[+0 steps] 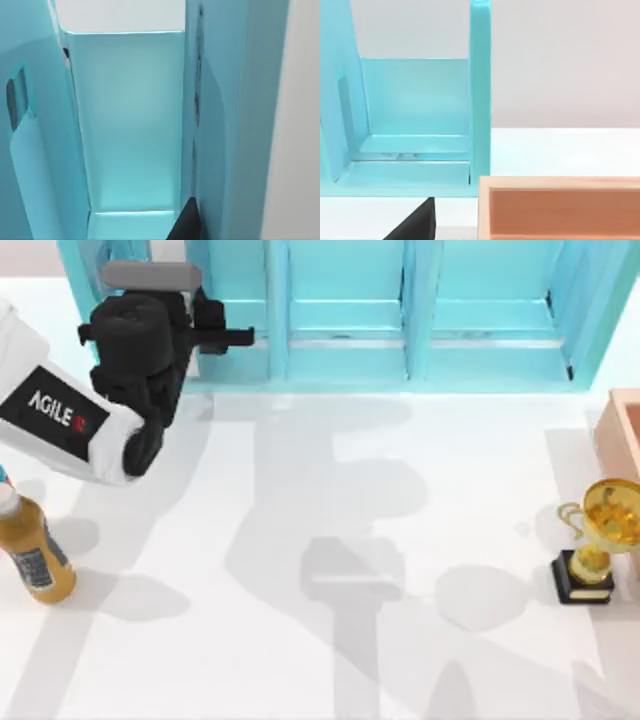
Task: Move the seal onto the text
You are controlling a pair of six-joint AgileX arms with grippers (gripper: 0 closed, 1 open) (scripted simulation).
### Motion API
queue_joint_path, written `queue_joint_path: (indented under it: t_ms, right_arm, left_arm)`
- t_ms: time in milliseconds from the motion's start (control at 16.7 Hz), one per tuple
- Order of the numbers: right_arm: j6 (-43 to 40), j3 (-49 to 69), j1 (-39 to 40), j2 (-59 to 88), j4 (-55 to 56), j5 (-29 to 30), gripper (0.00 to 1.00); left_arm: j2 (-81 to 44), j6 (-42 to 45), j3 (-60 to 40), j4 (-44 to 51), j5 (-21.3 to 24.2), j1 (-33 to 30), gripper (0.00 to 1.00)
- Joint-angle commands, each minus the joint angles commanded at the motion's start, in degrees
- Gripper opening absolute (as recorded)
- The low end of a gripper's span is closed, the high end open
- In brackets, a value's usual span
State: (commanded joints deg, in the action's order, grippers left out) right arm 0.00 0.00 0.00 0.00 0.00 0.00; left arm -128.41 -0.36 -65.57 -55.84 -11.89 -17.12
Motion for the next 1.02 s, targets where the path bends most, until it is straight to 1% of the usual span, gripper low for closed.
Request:
queue_joint_path:
  t_ms: [180,480,660,840,1020]
  right_arm:
    - [0.0,0.0,0.0,0.0,0.0,0.0,1.0]
    - [0.0,0.0,0.0,0.0,0.0,0.0,1.0]
    - [0.0,0.0,0.0,0.0,0.0,0.0,1.0]
    - [0.0,0.0,0.0,0.0,0.0,0.0,1.0]
    - [0.0,0.0,0.0,0.0,0.0,0.0,1.0]
  left_arm:
    - [11.0,-0.3,4.7,6.7,-1.7,-2.1,0.0]
    - [38.1,-0.7,14.0,20.1,-5.9,-5.8,0.0]
    - [50.6,-0.8,19.2,27.6,-8.5,-7.7,0.0]
    - [57.7,-0.8,22.7,32.8,-10.4,-9.0,0.0]
    - [59.4,-0.8,23.8,34.2,-11.0,-9.3,0.0]
